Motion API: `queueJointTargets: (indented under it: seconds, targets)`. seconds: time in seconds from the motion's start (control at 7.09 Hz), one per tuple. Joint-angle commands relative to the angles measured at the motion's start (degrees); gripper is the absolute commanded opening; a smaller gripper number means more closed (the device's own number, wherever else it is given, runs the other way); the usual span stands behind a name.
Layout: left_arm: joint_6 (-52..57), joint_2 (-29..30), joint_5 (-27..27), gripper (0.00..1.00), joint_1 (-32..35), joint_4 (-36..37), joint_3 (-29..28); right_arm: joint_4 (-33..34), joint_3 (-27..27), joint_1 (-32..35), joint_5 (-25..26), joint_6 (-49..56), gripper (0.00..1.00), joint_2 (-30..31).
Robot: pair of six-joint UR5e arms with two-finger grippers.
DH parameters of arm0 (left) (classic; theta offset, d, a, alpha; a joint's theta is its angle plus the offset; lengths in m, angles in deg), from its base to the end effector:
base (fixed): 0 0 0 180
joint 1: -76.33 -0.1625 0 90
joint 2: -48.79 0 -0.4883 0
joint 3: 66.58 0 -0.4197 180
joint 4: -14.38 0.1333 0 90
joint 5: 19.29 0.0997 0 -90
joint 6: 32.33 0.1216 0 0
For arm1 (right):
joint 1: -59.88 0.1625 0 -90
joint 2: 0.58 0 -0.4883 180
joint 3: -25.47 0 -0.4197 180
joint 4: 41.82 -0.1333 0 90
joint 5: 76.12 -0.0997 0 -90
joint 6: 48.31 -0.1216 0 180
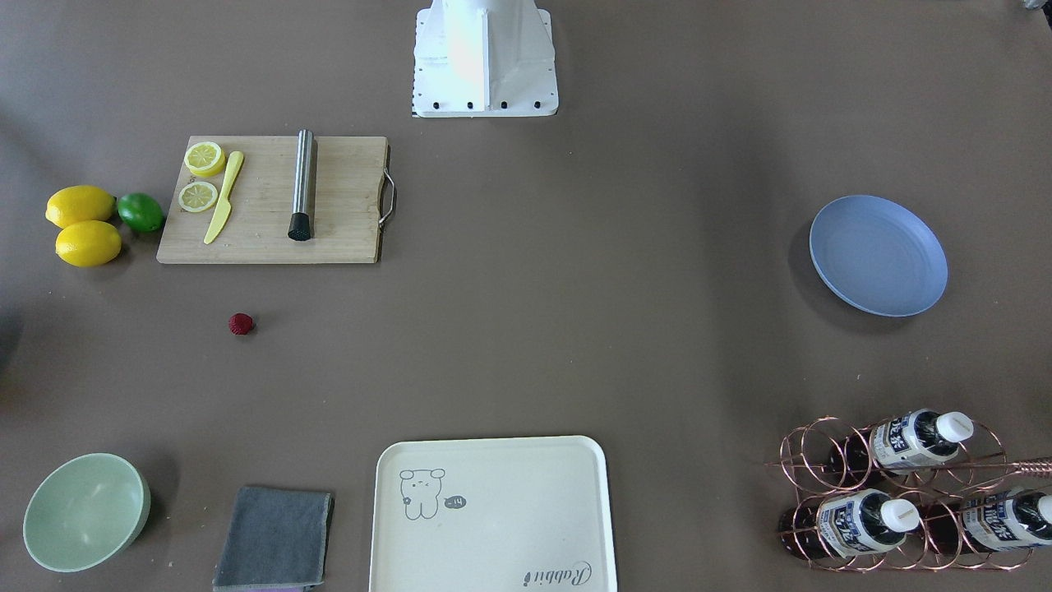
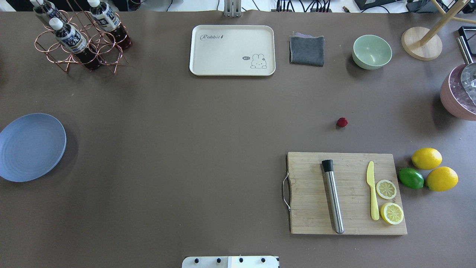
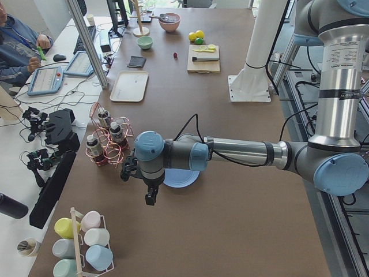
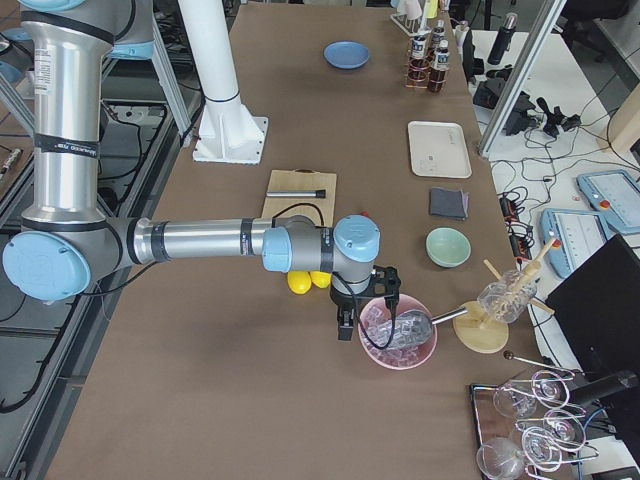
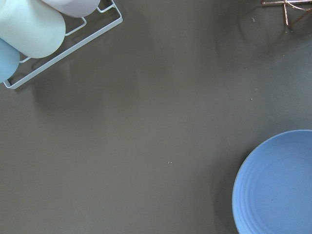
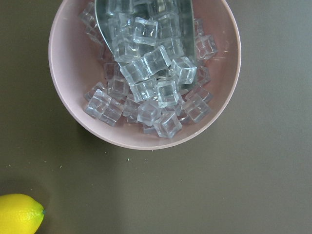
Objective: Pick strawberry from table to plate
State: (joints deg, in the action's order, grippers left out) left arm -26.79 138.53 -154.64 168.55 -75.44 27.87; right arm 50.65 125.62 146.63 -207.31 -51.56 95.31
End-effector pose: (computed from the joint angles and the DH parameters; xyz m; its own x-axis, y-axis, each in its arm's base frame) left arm -0.0670 -0.5196 0.6984 0.7046 0.1186 -0.6996 -0.0295 0.9900 0.1381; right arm 0.0264 -0.4732 0.7054 0.7522 -0.0065 0.6589 0.0140 0.9999 -0.0061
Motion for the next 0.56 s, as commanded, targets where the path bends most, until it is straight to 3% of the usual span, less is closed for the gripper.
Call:
queueJointTargets:
  seconds: [0.0,0.42]
  targets:
    - [0.0,0.0,0.0,0.98,-0.19,-0.09,0.04,0.0,-0.13,0.0,-0.03,0.0,1.0,0.0]
    - [0.09,0.09,-0.09,0.98,-0.54,-0.18,0.12,0.0,-0.13,0.0,-0.03,0.0,1.0,0.0]
